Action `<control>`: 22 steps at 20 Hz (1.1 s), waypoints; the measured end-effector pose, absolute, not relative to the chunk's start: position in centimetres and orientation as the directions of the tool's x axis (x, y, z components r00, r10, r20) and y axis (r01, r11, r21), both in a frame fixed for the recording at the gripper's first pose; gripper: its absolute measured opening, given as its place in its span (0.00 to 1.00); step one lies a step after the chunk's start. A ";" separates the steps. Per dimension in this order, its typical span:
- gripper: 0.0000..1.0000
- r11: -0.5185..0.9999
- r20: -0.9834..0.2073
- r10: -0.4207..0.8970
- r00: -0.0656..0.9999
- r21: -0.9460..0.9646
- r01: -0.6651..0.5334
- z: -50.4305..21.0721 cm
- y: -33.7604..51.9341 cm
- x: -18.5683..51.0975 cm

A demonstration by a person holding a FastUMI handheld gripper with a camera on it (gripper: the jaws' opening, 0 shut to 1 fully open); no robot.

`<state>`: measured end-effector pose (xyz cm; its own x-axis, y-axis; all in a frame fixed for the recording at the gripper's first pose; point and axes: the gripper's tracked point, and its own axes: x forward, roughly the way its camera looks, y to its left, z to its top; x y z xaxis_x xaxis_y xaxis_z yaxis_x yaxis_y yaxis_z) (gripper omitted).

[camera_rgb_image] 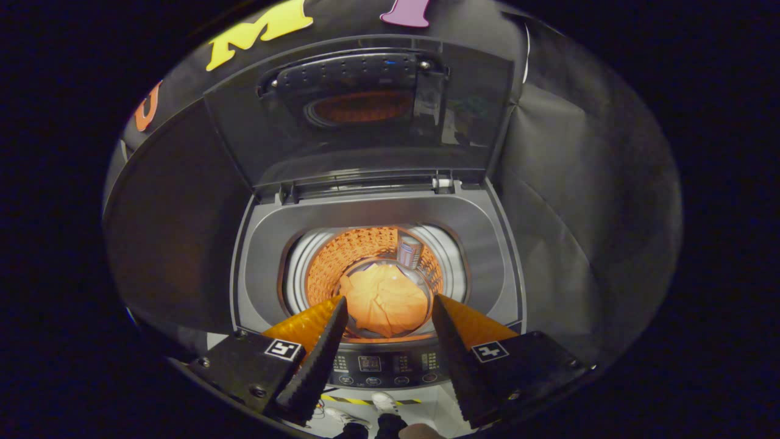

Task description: Put the clothes into the washing machine and then close the washing machine lid.

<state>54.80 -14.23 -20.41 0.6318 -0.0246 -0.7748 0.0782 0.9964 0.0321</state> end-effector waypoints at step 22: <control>0.87 1.000 -0.469 -0.025 0.883 0.001 0.029 -2.2 -12.7 58.1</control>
<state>58.09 -12.69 -2.21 0.8830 -0.0246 -0.4687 0.0286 0.9996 0.0014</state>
